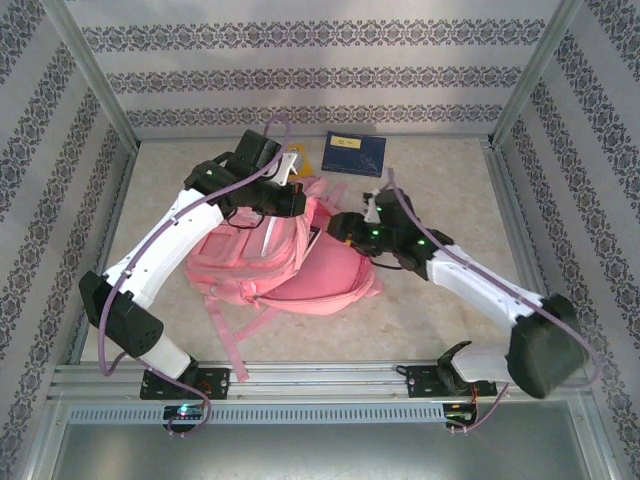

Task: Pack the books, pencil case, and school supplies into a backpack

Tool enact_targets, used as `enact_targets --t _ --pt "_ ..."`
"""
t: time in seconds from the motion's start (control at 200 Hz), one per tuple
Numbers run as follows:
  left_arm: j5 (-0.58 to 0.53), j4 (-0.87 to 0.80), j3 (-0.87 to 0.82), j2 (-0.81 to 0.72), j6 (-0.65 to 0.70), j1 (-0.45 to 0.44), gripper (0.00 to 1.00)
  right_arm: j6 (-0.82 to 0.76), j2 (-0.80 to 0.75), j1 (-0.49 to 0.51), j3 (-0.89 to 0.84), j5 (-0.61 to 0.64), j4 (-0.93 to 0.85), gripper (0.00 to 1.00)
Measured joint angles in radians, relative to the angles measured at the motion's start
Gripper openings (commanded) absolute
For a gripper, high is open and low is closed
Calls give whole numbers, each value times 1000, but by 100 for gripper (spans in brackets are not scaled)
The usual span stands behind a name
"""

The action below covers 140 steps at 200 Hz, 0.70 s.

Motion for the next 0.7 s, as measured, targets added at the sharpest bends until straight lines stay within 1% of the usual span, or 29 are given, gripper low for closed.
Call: enact_targets --t 0.075,0.12,0.155,0.205,0.245,0.295,0.345,0.43,0.515,0.57,0.659,0.699 --pt "34 41 -53 1 -18 -6 0 -2 -95 -80 -55 43 -76 52" --pt "52 62 -83 6 -27 -14 5 -11 -142 -126 -74 69 -126 52" --pt "68 76 -104 18 -36 -25 15 -22 -168 -149 -77 84 -165 52" --pt "79 88 -117 43 -44 -40 34 -45 -194 -165 -76 97 -205 52" --pt "79 92 -121 64 -53 -53 44 -64 -208 -169 -73 103 -237 53" --pt "75 101 -120 89 -57 -61 54 -89 -214 -169 -63 113 -282 54" --pt "58 106 -117 104 -60 -63 59 -113 -216 -169 -50 124 -323 54" --pt "11 108 -64 136 -57 -49 61 -147 -224 -173 -32 144 -381 54" --pt "-29 123 32 175 -58 -21 59 -174 -230 -184 -13 155 -432 54" --pt "-63 143 98 208 -61 4 55 -191 -231 -189 4 165 -467 53" --pt "-127 166 206 278 -69 50 42 -223 -231 -196 40 182 -526 49" --pt "-165 175 256 323 -83 73 40 -238 -231 -199 56 189 -547 49"
